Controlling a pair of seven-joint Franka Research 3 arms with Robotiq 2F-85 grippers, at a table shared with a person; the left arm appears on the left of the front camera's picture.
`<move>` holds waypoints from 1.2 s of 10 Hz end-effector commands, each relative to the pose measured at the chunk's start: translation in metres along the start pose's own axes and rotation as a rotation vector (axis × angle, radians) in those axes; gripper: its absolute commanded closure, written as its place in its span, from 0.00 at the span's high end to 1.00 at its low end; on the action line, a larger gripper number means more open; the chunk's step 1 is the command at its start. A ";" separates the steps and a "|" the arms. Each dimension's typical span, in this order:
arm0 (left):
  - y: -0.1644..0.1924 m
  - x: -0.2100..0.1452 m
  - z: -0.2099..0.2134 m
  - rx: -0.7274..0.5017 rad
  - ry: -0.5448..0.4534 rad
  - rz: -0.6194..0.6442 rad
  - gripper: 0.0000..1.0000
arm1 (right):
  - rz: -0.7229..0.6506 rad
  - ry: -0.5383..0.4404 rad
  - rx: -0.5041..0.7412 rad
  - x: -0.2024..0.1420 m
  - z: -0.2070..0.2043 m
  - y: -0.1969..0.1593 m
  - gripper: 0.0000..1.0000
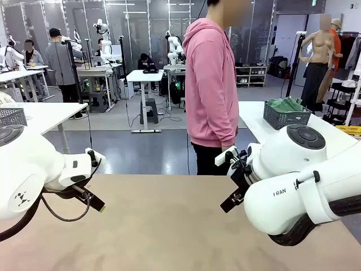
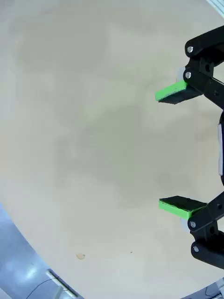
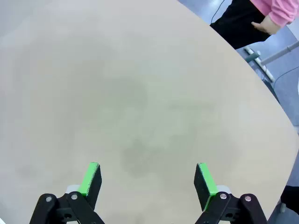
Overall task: Fold the towels and place them in the basket.
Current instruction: When a person lays out a Towel with hook on the table, fold it in half twice.
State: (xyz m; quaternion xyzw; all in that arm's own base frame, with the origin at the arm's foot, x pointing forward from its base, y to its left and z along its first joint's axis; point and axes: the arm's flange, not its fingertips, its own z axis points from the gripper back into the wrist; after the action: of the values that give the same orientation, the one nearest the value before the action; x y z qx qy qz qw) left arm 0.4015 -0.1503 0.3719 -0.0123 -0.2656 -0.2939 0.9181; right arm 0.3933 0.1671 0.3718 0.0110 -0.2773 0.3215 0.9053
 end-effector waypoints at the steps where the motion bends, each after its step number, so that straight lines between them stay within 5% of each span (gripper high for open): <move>1: 0.000 0.000 0.000 0.000 0.000 0.000 1.00 | 0.000 0.000 0.000 0.000 0.000 0.000 1.00; 11: 0.000 0.000 0.000 0.000 0.000 -0.001 1.00 | 0.003 0.000 -0.001 0.000 0.000 0.000 1.00; 12: 0.011 0.016 0.034 0.022 0.048 0.005 1.00 | 0.009 0.000 -0.038 0.021 0.029 -0.013 1.00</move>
State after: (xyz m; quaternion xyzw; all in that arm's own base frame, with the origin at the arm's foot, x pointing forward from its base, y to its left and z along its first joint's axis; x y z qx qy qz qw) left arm 0.4031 -0.1481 0.3793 -0.0105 -0.2624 -0.2915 0.9198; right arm 0.3961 0.1655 0.3808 0.0061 -0.2815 0.3242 0.9031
